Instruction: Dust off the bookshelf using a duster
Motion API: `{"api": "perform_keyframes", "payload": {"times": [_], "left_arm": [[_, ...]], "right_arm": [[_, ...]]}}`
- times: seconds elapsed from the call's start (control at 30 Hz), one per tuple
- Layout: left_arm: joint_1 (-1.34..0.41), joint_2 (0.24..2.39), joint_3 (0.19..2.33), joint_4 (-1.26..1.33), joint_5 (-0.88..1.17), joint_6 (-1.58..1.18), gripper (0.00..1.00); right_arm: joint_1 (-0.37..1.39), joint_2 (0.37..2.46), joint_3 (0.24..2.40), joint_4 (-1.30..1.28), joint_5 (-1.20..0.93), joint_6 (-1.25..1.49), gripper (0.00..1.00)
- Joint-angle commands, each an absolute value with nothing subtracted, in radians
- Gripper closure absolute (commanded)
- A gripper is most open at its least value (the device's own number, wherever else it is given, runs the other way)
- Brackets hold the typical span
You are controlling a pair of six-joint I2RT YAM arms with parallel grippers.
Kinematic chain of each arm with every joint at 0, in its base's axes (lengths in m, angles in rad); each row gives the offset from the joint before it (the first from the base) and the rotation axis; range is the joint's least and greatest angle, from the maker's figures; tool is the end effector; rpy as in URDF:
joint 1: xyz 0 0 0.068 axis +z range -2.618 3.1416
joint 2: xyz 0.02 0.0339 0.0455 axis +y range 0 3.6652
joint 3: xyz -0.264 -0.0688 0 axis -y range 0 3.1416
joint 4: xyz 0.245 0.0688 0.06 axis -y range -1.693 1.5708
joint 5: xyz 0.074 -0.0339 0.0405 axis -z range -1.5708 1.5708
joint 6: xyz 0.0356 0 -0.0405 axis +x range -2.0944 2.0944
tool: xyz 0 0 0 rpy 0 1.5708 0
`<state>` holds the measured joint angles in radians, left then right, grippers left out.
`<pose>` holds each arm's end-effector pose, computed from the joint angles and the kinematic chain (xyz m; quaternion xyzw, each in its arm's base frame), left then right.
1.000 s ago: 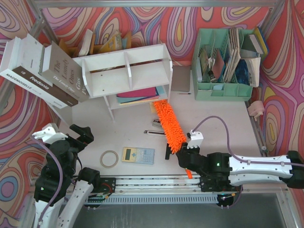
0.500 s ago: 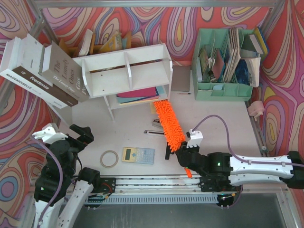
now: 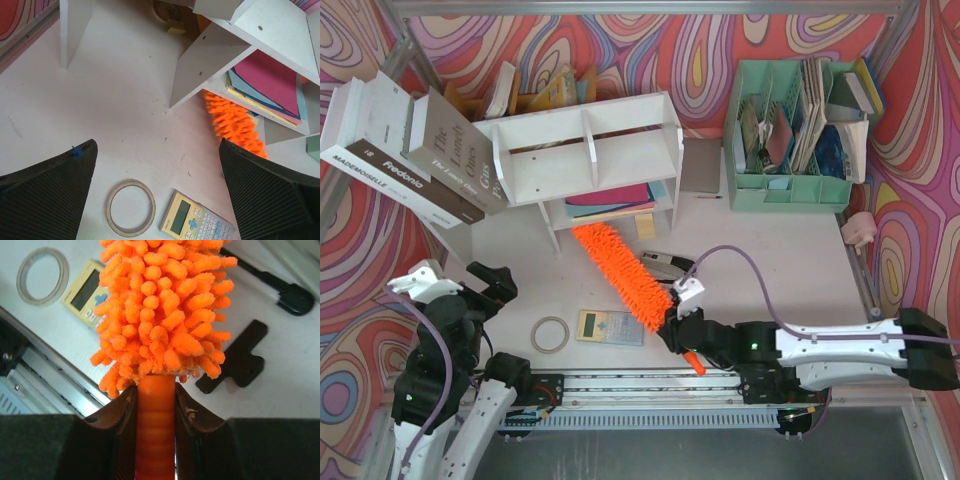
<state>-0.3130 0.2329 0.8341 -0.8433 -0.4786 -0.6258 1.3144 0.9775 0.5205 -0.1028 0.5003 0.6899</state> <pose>0.0372 0.0052 0.3372 -0.2635 0.7328 -0.1045 0.6186 0.0692 0.1968 0.2222 -0.1463 0.8435 0.2787 0.4351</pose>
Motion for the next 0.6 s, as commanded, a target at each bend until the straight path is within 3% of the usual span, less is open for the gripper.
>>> {"api": "perform_keyframes", "payload": {"times": [0.0, 0.27, 0.57], "left_arm": [[-0.305, 0.222, 0.823, -0.838, -0.478, -0.634, 0.01], [-0.305, 0.218, 0.822, -0.838, -0.480, -0.634, 0.02], [-0.305, 0.219, 0.822, -0.837, -0.479, -0.633, 0.01]], "right_arm": [[1.313, 1.072, 0.583, 0.064, 0.417, 0.590, 1.00], [1.313, 1.015, 0.562, -0.030, 0.549, 0.686, 1.00], [1.313, 0.822, 0.537, -0.431, 0.790, 1.049, 1.00]]}}
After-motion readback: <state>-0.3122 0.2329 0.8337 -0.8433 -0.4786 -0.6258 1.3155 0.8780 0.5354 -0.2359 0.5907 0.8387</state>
